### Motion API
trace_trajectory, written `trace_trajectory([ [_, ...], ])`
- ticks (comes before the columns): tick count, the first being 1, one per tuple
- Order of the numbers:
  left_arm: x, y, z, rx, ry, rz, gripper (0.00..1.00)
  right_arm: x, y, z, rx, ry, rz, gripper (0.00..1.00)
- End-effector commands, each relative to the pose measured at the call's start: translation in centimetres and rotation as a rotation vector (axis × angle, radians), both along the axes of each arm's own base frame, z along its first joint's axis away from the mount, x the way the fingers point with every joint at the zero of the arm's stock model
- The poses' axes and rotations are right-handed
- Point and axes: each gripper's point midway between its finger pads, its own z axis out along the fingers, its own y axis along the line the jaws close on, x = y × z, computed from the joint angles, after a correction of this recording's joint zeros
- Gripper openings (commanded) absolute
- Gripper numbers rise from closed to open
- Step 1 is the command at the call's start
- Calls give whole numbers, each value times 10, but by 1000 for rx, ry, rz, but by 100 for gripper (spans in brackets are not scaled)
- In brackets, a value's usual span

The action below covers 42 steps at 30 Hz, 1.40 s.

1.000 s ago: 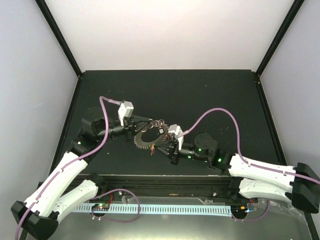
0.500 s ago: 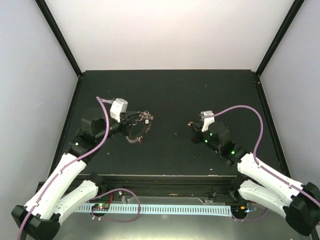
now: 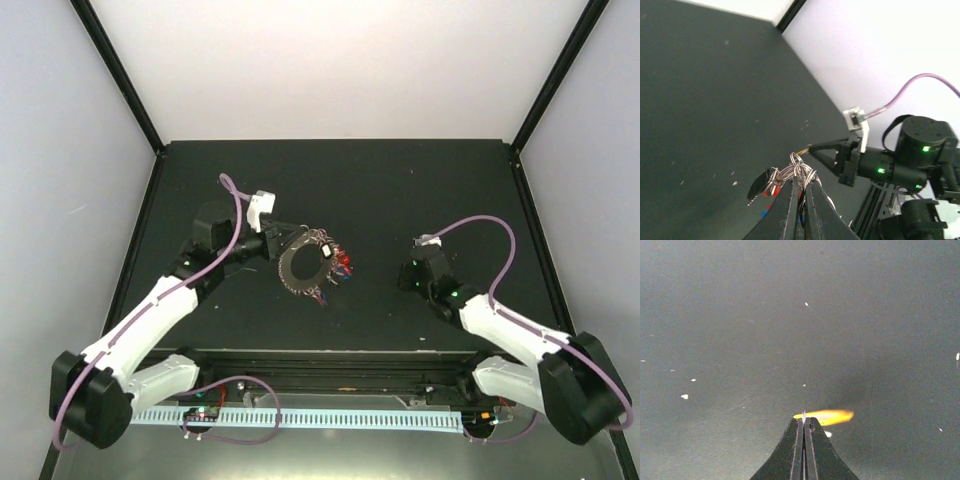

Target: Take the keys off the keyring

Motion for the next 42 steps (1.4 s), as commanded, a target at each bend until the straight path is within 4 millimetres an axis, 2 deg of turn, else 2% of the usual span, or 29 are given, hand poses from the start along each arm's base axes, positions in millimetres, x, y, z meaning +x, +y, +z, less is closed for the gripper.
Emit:
trace_trajectory([
  [1, 20, 6, -23, -29, 76, 40, 2, 16, 0, -7, -6, 3, -26, 1],
  [4, 32, 15, -51, 49, 128, 84, 2, 24, 1, -14, -29, 19, -36, 1],
  [10, 51, 38, -82, 87, 168, 165, 1, 41, 9, -24, -33, 32, -43, 1],
  [15, 71, 72, -108, 98, 209, 280, 1, 57, 18, -37, -39, 56, -42, 1],
  [21, 90, 114, -150, 137, 306, 406, 1, 69, 30, -44, -22, 66, -21, 2],
  [24, 96, 129, -170, 165, 354, 450, 2, 72, 32, -41, -18, 56, -17, 8],
  [29, 101, 152, -193, 236, 399, 527, 2, 73, 30, -33, -11, 31, -14, 29],
  [30, 102, 155, -196, 249, 402, 535, 4, 73, 30, -29, -5, 21, -13, 34],
  [32, 102, 159, -199, 272, 405, 550, 15, 72, 29, -22, 1, 2, -10, 44],
  [37, 100, 173, -202, 340, 398, 605, 48, 67, 28, 1, 29, -63, 17, 63],
  [42, 97, 187, -185, 386, 325, 666, 78, 59, 23, 35, 44, -145, 44, 89],
])
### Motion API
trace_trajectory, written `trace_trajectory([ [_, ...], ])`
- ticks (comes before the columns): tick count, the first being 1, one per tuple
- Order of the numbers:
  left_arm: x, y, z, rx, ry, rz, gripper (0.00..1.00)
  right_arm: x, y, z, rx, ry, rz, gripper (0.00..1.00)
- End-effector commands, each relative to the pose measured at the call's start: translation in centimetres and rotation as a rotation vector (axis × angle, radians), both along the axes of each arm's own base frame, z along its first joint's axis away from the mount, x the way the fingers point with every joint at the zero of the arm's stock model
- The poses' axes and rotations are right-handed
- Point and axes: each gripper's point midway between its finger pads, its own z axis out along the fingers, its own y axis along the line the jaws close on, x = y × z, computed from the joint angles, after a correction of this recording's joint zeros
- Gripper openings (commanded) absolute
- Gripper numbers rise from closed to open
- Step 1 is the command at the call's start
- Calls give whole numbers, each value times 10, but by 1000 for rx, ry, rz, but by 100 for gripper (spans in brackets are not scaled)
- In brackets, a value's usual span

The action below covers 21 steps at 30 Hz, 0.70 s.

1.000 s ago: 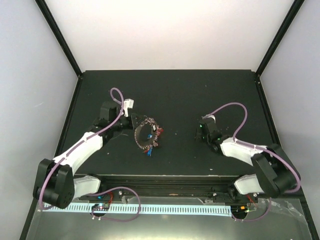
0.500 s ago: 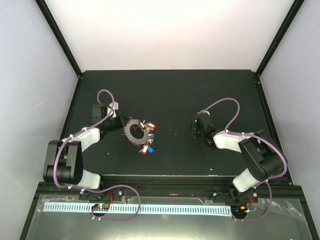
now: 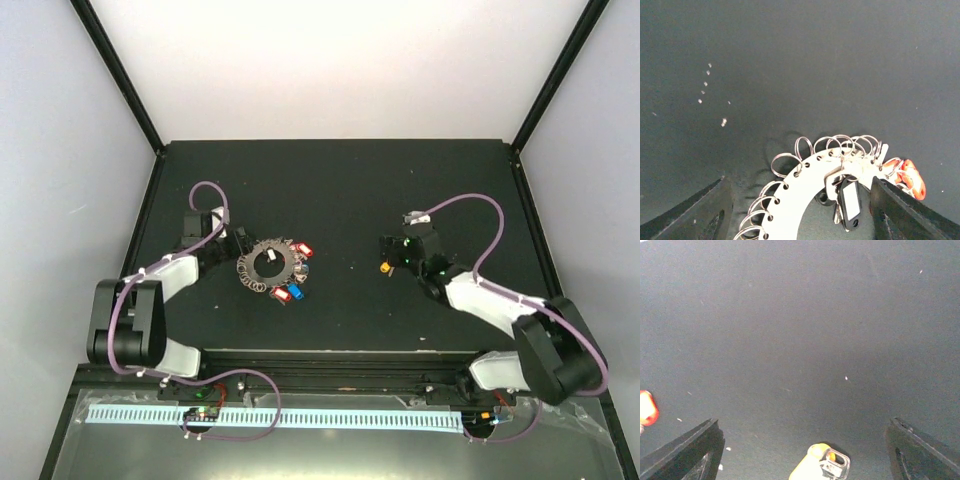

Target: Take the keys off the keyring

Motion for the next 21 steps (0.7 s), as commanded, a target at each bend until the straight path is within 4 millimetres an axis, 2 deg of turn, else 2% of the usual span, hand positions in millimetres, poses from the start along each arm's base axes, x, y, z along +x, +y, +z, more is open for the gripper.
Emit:
trace_trajectory([
  [1, 6, 20, 32, 104, -108, 50, 81, -2, -7, 36, 13, -99, 19, 94],
  [4, 8, 32, 63, 158, -201, 87, 88, -2, -21, 64, 35, -164, 23, 100],
  [7, 12, 62, 92, 209, -272, 186, 90, 3, -56, 90, 68, -239, -26, 100],
  [10, 11, 96, 114, 198, -343, 299, 91, 7, -99, 102, 85, -294, -103, 100],
  [13, 5, 121, 134, 246, -452, 392, 97, 9, -143, 107, 106, -376, -184, 100],
  [15, 0, 125, 144, 293, -537, 410, 99, 8, -173, 112, 101, -440, -258, 100],
  [17, -4, 124, 151, 335, -630, 393, 99, 2, -194, 117, 64, -522, -329, 100],
  [19, -5, 115, 151, 358, -707, 335, 99, -7, -203, 121, -13, -628, -348, 100],
  [21, -3, 100, 146, 363, -750, 253, 99, -13, -207, 116, -100, -683, -345, 100],
])
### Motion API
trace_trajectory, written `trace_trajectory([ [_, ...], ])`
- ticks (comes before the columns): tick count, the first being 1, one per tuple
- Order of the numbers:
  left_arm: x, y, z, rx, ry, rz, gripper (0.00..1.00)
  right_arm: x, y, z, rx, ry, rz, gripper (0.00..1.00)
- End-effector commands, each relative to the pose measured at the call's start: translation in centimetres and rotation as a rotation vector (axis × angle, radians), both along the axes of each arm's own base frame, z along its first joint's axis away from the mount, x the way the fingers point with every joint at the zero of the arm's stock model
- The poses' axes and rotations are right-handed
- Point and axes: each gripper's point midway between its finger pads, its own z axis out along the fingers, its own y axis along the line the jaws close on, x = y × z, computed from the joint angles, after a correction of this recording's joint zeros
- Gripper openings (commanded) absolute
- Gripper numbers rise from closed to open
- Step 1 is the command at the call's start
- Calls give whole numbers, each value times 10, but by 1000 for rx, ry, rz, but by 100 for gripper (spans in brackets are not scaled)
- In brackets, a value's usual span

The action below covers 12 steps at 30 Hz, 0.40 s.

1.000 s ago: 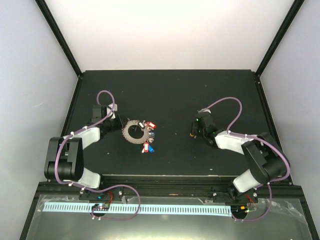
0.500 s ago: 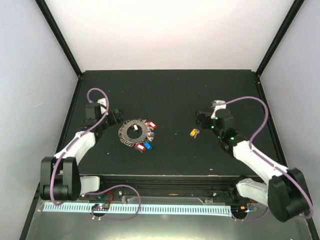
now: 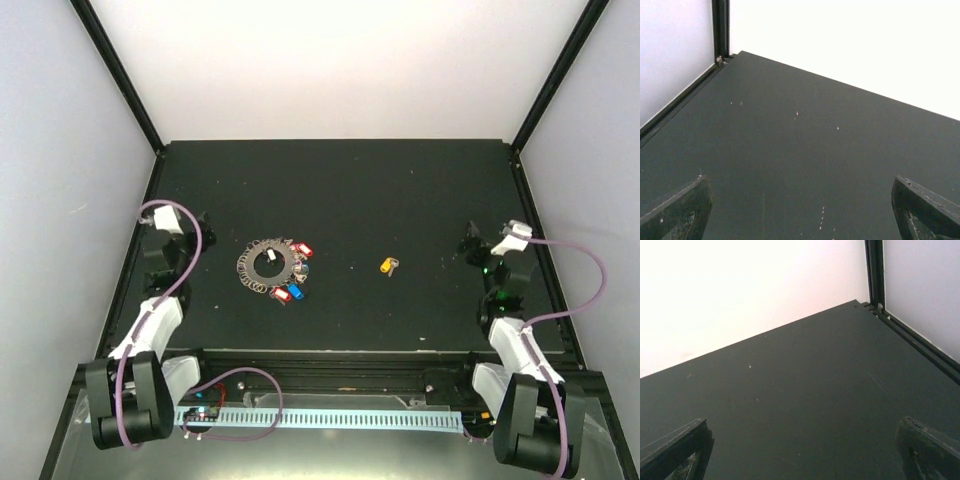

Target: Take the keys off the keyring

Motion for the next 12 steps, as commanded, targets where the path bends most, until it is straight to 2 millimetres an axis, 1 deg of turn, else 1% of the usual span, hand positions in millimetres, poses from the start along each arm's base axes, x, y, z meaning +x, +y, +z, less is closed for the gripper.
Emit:
trace_trajectory([
  [1, 8, -20, 18, 140, -161, -125, 99, -6, -7, 30, -209, -218, -20, 100],
  [2, 9, -26, 15, 155, -155, -146, 99, -4, -8, 20, -215, -195, -22, 100],
  [6, 16, -34, 13, 182, -179, -174, 99, 1, -4, 14, -218, -207, 5, 100],
  [7, 17, -35, 9, 187, -167, -185, 99, 2, -3, 12, -217, -206, 9, 100],
  [9, 19, -34, 3, 192, -147, -182, 99, 4, -2, 11, -217, -205, 17, 100],
  [12, 18, -31, 1, 201, -146, -164, 99, 5, -2, 10, -220, -210, 19, 100],
])
